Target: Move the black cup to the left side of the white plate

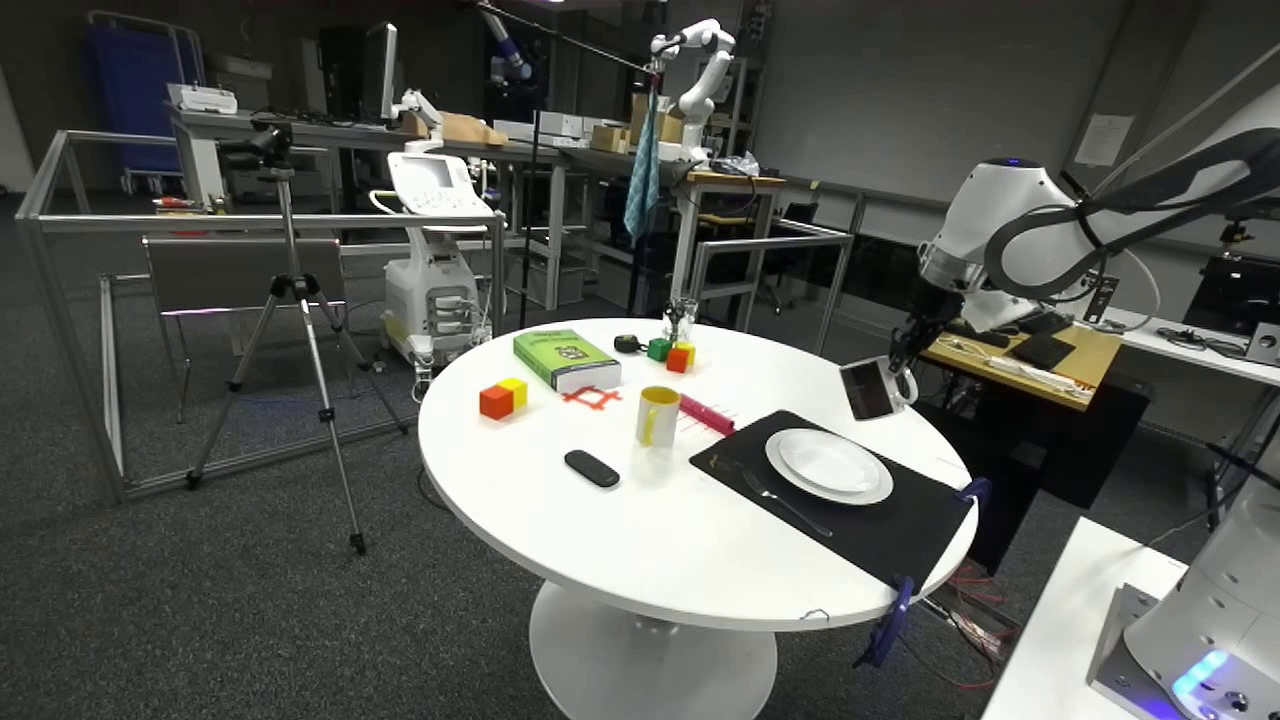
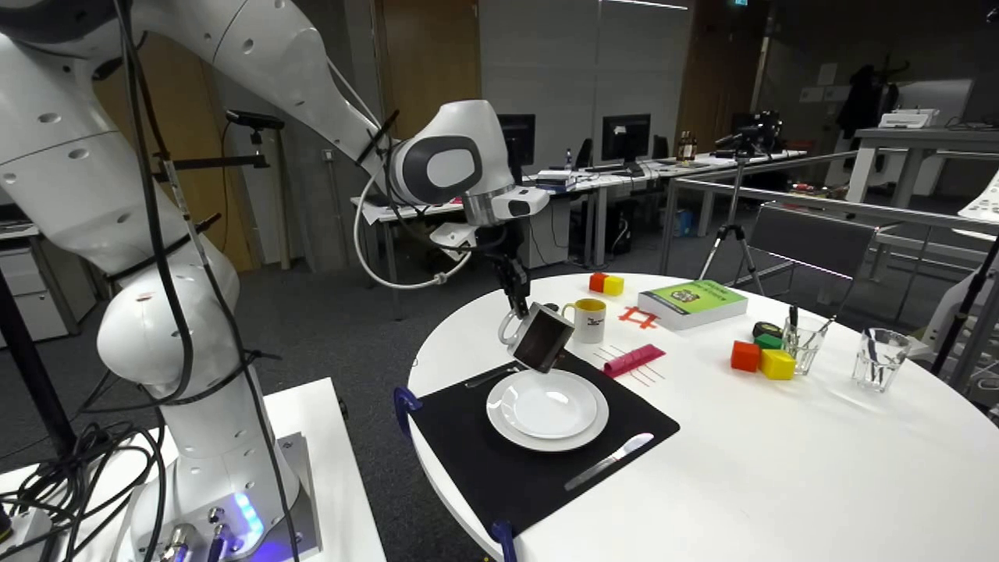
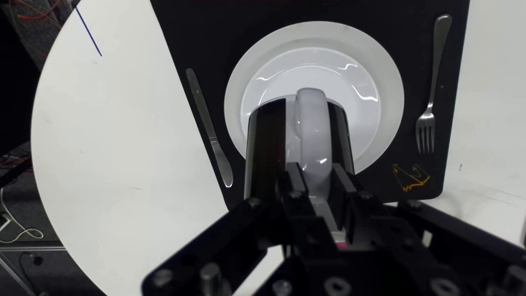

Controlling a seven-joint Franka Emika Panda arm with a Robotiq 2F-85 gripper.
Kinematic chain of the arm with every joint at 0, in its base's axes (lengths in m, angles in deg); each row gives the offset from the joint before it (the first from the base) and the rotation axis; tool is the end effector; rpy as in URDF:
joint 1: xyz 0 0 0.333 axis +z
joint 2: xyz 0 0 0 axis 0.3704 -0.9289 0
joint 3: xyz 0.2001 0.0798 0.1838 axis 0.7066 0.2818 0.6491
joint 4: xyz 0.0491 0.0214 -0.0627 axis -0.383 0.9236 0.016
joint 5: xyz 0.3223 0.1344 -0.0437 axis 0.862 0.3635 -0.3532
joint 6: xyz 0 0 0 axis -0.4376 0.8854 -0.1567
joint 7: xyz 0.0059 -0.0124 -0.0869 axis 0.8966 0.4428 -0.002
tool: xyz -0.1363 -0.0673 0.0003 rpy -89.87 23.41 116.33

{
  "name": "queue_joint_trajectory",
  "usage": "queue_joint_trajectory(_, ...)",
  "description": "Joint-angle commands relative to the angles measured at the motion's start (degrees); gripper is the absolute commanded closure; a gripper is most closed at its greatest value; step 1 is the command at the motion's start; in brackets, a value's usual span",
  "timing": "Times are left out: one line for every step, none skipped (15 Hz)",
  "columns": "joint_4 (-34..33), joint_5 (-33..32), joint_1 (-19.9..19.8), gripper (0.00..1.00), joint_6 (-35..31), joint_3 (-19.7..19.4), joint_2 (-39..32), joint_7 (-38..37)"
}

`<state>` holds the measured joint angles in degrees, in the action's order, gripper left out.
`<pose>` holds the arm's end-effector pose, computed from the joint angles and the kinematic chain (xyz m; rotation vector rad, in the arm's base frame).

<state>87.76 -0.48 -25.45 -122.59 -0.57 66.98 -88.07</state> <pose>0.4217 -0.0267 0.3329 3.0007 -0.1918 0.3293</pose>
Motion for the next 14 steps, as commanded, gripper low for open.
queue_joint_trajectory(1.0,-1.4,-2.6,0.95,-3.9,-2.2,1.1,4.3)
queue_joint_trajectory(0.9,-1.2,-3.1,0.95,-4.2,-2.9,0.9,5.4)
queue_joint_trajectory(0.7,-1.0,-3.5,0.95,-4.3,-3.5,0.8,6.5)
queue_joint_trajectory(0.5,-0.9,-3.9,0.95,-4.8,-4.2,0.3,7.9)
queue_joint_trajectory(0.3,-0.9,-4.2,0.95,-5.2,-4.9,0.0,9.0)
queue_joint_trajectory(0.1,-0.8,-4.4,0.95,-5.4,-5.4,-0.3,10.1)
queue_joint_trajectory(-0.2,-0.7,-4.6,0.95,-5.5,-5.9,-0.7,11.0)
queue_joint_trajectory(-0.4,-0.5,-4.8,0.95,-5.9,-6.4,-1.2,12.2)
queue_joint_trajectory(-0.7,0.0,-4.7,0.95,-6.1,-7.1,-1.5,13.5)
queue_joint_trajectory(-0.9,0.2,-4.6,0.95,-6.5,-7.8,-1.9,14.7)
queue_joint_trajectory(-1.1,1.1,-4.4,0.95,-7.0,-8.6,-2.5,16.4)
queue_joint_trajectory(-1.6,1.1,-4.6,0.95,-7.2,-9.1,-3.1,17.2)
queue_joint_trajectory(-2.1,1.8,-4.4,0.95,-7.5,-9.9,-3.5,18.7)
queue_joint_trajectory(-2.6,2.3,-4.5,0.95,-7.9,-10.6,-4.1,19.6)
